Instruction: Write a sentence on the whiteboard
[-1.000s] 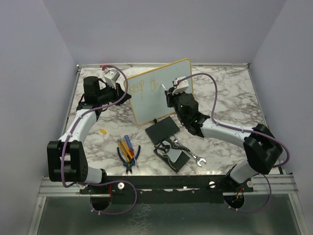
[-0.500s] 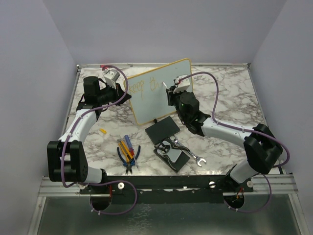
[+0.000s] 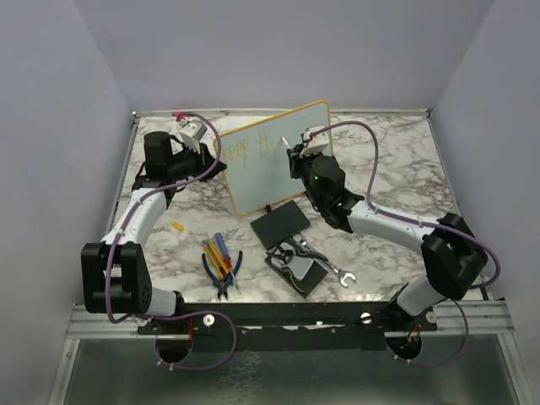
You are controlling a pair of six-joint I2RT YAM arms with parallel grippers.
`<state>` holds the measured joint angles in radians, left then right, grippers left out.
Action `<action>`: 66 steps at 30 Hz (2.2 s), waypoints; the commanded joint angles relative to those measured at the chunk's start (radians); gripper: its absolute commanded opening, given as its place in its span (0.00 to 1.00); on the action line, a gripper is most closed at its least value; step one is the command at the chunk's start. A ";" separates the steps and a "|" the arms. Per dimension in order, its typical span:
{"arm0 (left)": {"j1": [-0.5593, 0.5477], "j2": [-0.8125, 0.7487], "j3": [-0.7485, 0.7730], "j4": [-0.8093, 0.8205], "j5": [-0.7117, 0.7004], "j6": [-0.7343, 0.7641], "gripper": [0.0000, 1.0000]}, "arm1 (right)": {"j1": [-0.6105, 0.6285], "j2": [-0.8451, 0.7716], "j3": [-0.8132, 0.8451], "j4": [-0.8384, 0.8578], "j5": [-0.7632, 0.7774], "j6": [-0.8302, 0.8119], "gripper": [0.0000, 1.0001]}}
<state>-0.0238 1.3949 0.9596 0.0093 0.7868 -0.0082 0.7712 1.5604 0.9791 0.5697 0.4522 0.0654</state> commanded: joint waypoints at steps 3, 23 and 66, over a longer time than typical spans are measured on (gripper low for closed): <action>-0.019 0.007 -0.012 -0.068 -0.009 0.047 0.00 | -0.006 0.032 0.019 0.013 -0.057 -0.016 0.01; -0.019 0.008 -0.012 -0.068 -0.009 0.047 0.00 | 0.017 0.037 -0.028 -0.015 -0.085 0.002 0.01; -0.019 0.003 -0.015 -0.068 -0.013 0.048 0.00 | -0.004 0.012 -0.067 -0.067 0.114 0.053 0.01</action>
<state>-0.0238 1.3949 0.9596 0.0082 0.7849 -0.0063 0.7929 1.5654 0.9241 0.5499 0.5198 0.1230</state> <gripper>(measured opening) 0.113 0.095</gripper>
